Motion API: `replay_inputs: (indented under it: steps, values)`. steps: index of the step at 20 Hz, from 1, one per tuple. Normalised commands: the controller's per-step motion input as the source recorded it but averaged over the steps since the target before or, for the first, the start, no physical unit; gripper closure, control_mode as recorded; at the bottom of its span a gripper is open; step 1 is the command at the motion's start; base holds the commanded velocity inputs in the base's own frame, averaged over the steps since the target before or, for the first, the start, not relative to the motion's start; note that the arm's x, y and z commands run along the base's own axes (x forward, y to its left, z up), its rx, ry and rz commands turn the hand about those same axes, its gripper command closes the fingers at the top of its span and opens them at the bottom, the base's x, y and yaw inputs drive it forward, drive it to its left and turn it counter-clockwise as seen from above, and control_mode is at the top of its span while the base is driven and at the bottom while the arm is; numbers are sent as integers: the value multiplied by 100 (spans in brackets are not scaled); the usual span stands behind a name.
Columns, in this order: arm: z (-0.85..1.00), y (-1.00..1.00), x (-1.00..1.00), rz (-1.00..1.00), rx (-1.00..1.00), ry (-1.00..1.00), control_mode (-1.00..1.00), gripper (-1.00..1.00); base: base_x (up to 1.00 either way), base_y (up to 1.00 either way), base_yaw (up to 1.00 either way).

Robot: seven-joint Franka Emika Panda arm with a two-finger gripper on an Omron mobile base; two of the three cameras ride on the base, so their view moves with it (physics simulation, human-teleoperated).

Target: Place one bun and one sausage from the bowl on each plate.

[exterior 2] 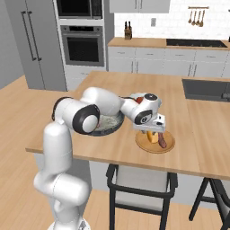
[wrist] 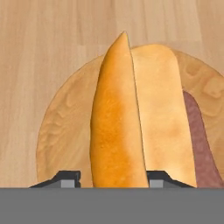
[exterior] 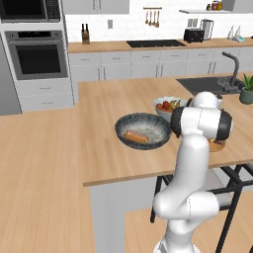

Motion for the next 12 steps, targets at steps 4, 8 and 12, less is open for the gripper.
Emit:
replay_inputs:
  steps: [4, 8, 12]
  values:
    - [0, 0, 0, 0, 0, 0, -100, -100, 0, 0, 0]
    - [0, 0, 0, 0, 0, 0, -100, -100, 0, 0, 0]
    - [42, 9, -11, 0, 0, -2, -100, -100, 0, 0, 0]
